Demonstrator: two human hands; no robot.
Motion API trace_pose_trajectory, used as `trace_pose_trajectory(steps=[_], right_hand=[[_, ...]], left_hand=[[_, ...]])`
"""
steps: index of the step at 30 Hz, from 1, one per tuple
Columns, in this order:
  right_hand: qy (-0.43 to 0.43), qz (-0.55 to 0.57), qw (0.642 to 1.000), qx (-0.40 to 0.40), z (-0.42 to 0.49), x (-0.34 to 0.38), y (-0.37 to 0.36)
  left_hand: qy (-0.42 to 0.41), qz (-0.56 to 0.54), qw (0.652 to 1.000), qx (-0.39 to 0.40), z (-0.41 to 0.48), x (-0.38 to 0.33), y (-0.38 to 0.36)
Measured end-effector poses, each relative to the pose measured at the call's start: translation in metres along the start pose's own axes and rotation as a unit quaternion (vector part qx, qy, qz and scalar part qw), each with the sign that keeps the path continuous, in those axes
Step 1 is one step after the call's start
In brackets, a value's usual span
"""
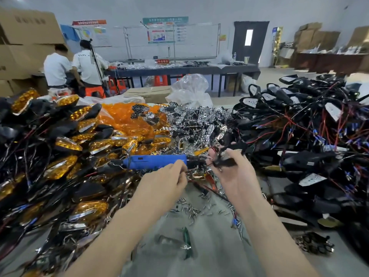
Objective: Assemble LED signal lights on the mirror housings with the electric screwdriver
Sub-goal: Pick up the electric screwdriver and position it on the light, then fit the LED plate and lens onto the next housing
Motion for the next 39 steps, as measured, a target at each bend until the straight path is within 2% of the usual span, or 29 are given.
trace_pose_trajectory(steps=[5, 10, 16, 23, 33, 39], right_hand=[[-0.021, -0.006, 0.999, -0.027, 0.007, -0.025, 0.020], [-0.017, -0.033, 0.999, -0.032, 0.017, -0.033, 0.033], [-0.022, 0.004, 0.999, -0.040, 0.023, -0.031, 0.038], [-0.012, -0.012, 0.997, -0.078, 0.025, -0.031, 0.046], [0.027, -0.004, 0.995, -0.098, 0.024, -0.021, 0.052], [0.055, 0.023, 0.989, -0.137, 0.029, -0.012, 0.066]], left_hand=[[-0.073, 0.098, 0.992, -0.038, -0.004, 0.002, -0.034], [-0.104, 0.038, 0.989, -0.095, -0.011, 0.002, -0.045], [-0.116, -0.021, 0.989, -0.091, -0.009, -0.002, -0.044], [-0.144, -0.051, 0.983, -0.098, -0.011, -0.004, -0.038], [-0.074, -0.045, 0.995, -0.042, -0.014, 0.013, -0.040], [0.061, -0.098, 0.992, 0.054, -0.017, 0.056, -0.045]])
Point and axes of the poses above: each hand's wrist, its own z-axis towards the middle knuckle, its own y-axis out of the back of the hand, x = y × z, the point moved 8 cm from there along z, towards the middle knuckle, and after that the axes turned 14 degrees about -z, right-handed, at the moved point
